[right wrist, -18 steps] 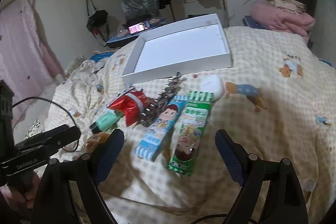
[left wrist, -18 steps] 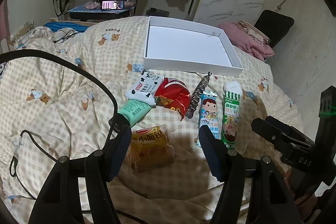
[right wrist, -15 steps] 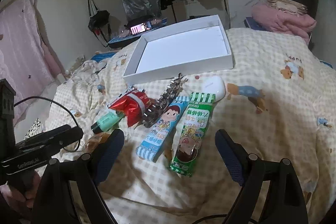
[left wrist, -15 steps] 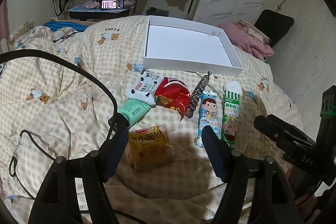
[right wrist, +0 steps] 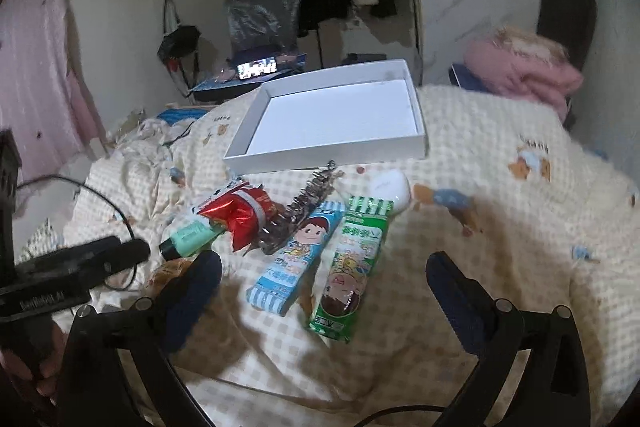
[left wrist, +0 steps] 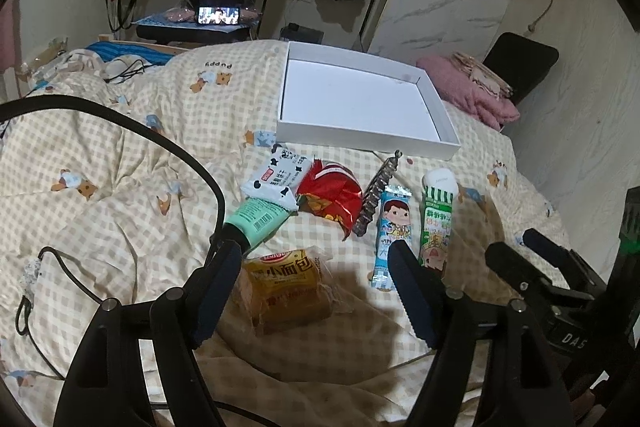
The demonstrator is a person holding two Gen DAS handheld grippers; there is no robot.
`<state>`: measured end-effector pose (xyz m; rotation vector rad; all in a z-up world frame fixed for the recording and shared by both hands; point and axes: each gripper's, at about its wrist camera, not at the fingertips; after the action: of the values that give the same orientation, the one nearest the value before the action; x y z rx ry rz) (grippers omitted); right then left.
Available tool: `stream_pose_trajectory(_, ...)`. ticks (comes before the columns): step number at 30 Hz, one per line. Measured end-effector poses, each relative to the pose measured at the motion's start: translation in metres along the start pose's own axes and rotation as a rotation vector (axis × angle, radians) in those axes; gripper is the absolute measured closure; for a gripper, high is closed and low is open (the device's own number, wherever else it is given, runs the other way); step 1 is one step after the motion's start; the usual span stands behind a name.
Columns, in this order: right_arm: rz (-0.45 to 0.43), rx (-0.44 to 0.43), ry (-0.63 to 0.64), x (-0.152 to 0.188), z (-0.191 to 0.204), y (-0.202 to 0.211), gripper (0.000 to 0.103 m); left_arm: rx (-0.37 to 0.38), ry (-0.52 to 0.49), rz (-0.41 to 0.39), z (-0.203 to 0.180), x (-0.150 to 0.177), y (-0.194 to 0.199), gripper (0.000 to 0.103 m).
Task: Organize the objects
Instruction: 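Move the left tool toward the yellow bread bag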
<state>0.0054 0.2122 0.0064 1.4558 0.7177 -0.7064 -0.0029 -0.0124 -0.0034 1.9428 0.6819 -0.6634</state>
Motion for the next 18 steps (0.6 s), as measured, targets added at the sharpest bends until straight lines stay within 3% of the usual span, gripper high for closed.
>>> stream_pose_trajectory(6,0.051,-0.082,-0.053,0.001,-0.01,-0.009,0.0,0.005,-0.011,0.004,-0.002,0.0,-0.001,0.022)
stream_pose_trajectory(9,0.058,-0.077,-0.035,0.0,-0.006,-0.01,0.0,0.011,-0.033,0.047,-0.006,0.002,-0.007,0.022)
stream_pose_trajectory(15,0.037,-0.101,0.009,0.001,0.003,-0.005,0.0,0.003,-0.037,0.047,-0.007,0.002,-0.007,0.021)
stream_pose_trajectory(18,0.064,-0.133,0.025,0.001,0.007,-0.01,0.0,-0.066,-0.043,0.107,-0.008,-0.005,-0.014,0.021)
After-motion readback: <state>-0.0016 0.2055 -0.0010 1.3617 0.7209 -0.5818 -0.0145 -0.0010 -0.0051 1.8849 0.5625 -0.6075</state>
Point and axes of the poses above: each gripper's, at about its wrist camera, not at the fingertips, and y roughly against the way its jaws point, z to its left, x to its underside, and after that the axes turned 9 degrees about x, right-handed
